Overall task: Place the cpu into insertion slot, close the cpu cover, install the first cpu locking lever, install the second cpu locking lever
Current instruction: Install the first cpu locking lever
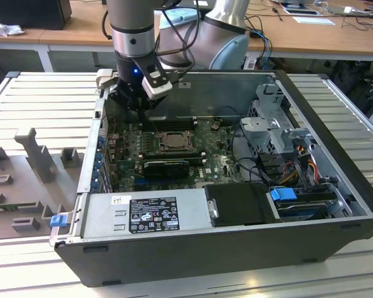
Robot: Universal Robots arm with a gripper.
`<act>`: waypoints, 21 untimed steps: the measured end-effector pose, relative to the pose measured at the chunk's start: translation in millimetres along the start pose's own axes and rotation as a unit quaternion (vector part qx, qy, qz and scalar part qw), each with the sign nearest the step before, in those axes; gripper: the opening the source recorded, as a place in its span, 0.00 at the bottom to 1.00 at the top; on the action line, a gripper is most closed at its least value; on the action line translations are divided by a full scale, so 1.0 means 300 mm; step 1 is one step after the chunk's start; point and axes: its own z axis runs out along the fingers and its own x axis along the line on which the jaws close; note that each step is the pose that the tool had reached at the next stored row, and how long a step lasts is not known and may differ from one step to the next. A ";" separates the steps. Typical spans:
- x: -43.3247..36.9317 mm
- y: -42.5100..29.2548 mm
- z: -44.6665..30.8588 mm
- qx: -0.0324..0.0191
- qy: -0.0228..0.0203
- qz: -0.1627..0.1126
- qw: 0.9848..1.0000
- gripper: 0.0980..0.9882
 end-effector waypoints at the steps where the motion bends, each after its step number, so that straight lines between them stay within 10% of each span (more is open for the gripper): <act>1: 0.000 0.007 0.001 0.000 0.000 0.000 1.000 0.01; 6: -0.006 0.039 0.004 0.000 0.000 0.000 1.000 0.01; 21: -0.055 0.040 0.005 0.000 0.000 0.000 1.000 0.01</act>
